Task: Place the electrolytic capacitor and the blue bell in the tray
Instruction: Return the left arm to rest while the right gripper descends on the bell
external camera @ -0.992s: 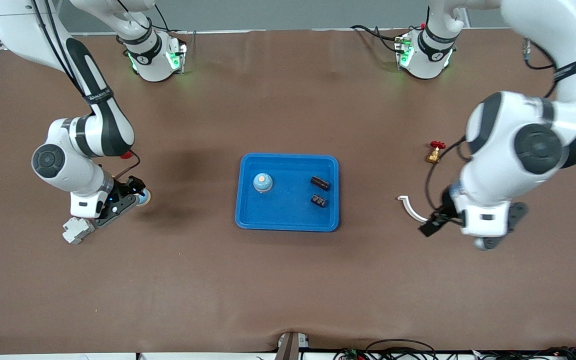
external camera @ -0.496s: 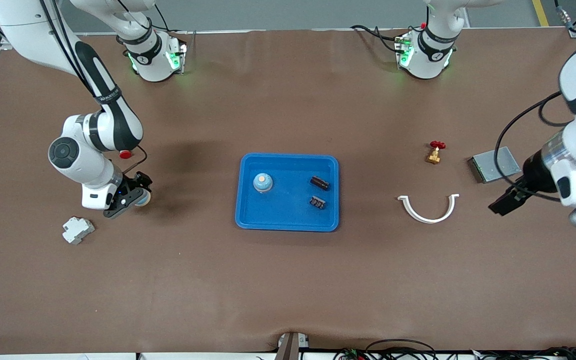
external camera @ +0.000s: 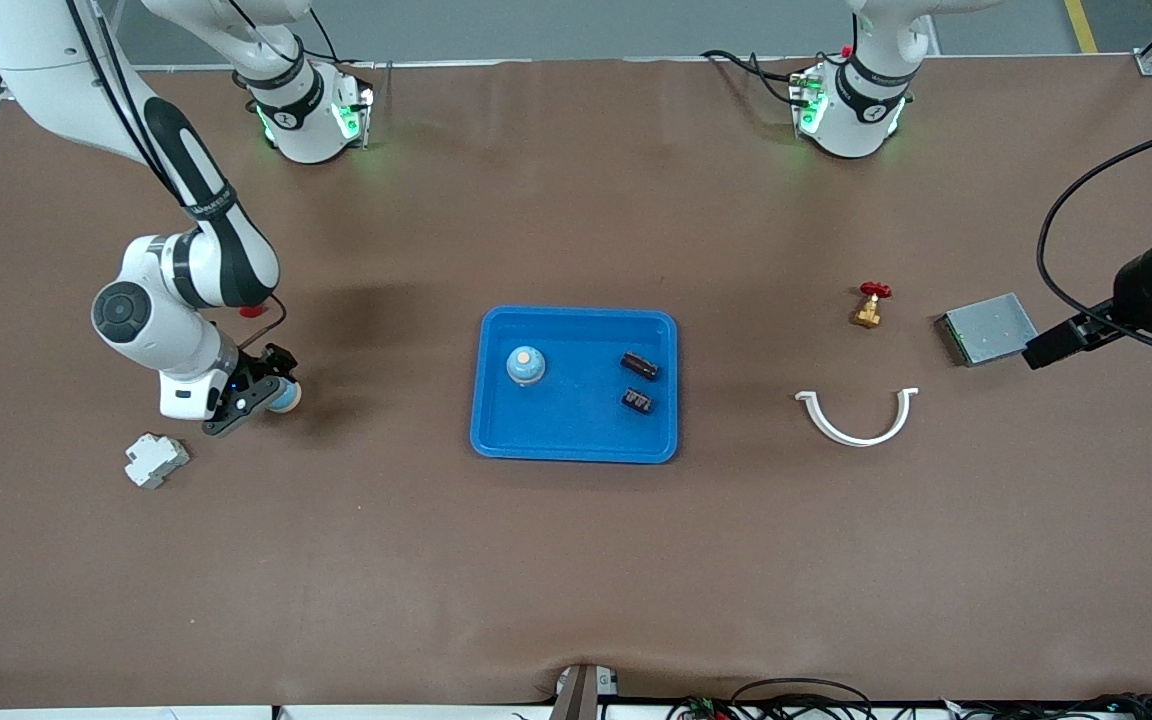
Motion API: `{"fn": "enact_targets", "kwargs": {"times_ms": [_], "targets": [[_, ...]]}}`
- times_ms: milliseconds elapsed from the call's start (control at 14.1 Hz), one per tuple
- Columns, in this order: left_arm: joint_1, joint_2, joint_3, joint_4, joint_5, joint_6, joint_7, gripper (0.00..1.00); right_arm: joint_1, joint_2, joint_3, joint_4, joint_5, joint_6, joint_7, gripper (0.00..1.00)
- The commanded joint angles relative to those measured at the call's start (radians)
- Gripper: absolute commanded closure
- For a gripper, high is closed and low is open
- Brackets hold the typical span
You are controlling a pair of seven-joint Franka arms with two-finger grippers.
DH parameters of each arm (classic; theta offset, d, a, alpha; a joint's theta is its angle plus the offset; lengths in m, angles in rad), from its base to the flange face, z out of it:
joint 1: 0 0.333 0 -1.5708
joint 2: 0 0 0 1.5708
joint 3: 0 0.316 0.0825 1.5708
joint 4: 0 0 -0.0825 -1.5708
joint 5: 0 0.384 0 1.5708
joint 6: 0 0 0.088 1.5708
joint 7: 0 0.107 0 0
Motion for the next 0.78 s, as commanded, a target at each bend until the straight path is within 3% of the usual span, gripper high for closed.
{"fn": "enact_targets", "kwargs": {"times_ms": [0, 213, 425, 567, 709], "targets": [[0.003, -0.036, -0.013, -0.021, -0.017, -0.017, 0.066, 0.0, -0.019, 0.013, 0.015, -0.01, -0.01, 0.031, -0.01, 0.0], [-0.003, -0.074, -0.014, -0.022, -0.023, -0.026, 0.07, 0.0, -0.02, 0.024, 0.015, -0.01, -0.01, 0.041, -0.01, 0.0], [-0.004, -0.074, -0.088, -0.026, -0.014, -0.039, 0.066, 0.0, -0.022, 0.03, 0.017, -0.01, -0.01, 0.042, -0.01, 0.0], [-0.003, -0.074, -0.099, -0.024, -0.009, -0.039, 0.064, 0.0, -0.022, 0.031, 0.015, -0.01, -0.01, 0.045, -0.012, 0.0], [0.005, -0.077, -0.091, -0.024, -0.011, -0.042, 0.067, 0.0, -0.022, 0.031, 0.015, -0.01, -0.01, 0.045, -0.013, 0.35]]}}
